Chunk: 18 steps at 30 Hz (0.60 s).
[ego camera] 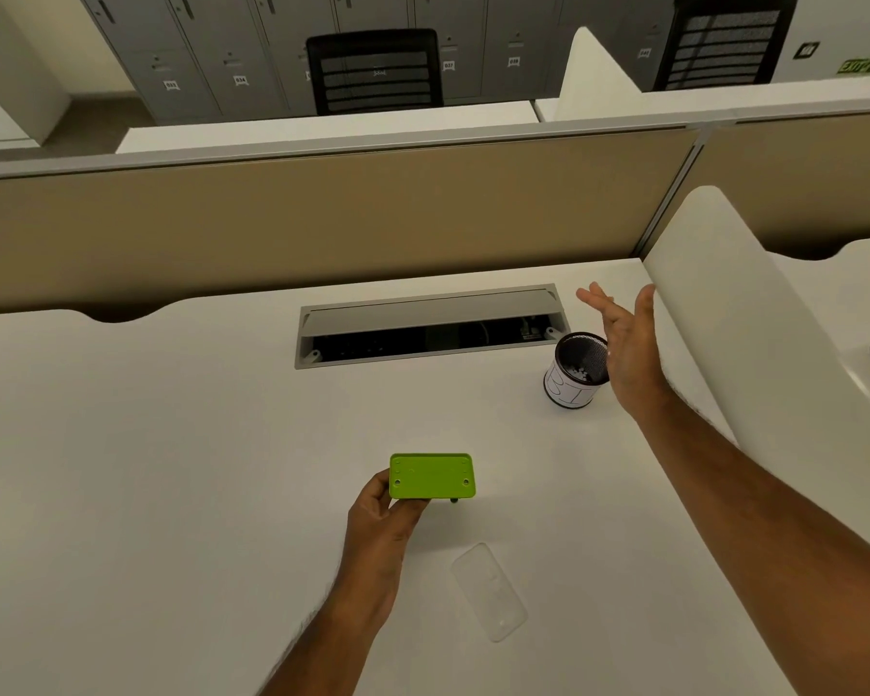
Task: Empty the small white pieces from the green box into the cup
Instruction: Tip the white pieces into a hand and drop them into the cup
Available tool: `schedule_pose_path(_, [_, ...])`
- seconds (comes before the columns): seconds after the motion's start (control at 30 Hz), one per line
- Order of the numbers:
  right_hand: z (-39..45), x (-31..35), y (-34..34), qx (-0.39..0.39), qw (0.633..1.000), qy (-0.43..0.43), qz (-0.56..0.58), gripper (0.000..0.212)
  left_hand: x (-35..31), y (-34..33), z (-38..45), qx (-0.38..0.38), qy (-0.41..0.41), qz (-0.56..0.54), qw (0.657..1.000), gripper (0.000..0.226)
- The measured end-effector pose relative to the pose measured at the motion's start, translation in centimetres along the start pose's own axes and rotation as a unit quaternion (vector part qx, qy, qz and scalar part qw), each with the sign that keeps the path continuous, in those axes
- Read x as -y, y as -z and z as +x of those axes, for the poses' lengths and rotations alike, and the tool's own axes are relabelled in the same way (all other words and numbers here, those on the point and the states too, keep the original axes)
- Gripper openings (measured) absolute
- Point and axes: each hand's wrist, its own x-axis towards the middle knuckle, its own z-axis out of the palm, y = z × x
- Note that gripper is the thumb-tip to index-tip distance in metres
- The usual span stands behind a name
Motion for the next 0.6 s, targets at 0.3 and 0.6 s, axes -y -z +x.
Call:
schedule_pose_path(0.3, [0.1, 0.43, -0.07, 0.029, 0.999, 0.012, 0.03, 0.098, -0.46, -0.36, -0.09, 0.004, -0.005, 0.005, 1.0, 0.052])
schedule_pose_path(0.6, [0.18, 0.11, 0.09, -0.005, 0.999, 0.034, 0.039, 0.081, -0.28, -0.22, -0.27, -0.002, -0.001, 0.008, 1.0, 0.046])
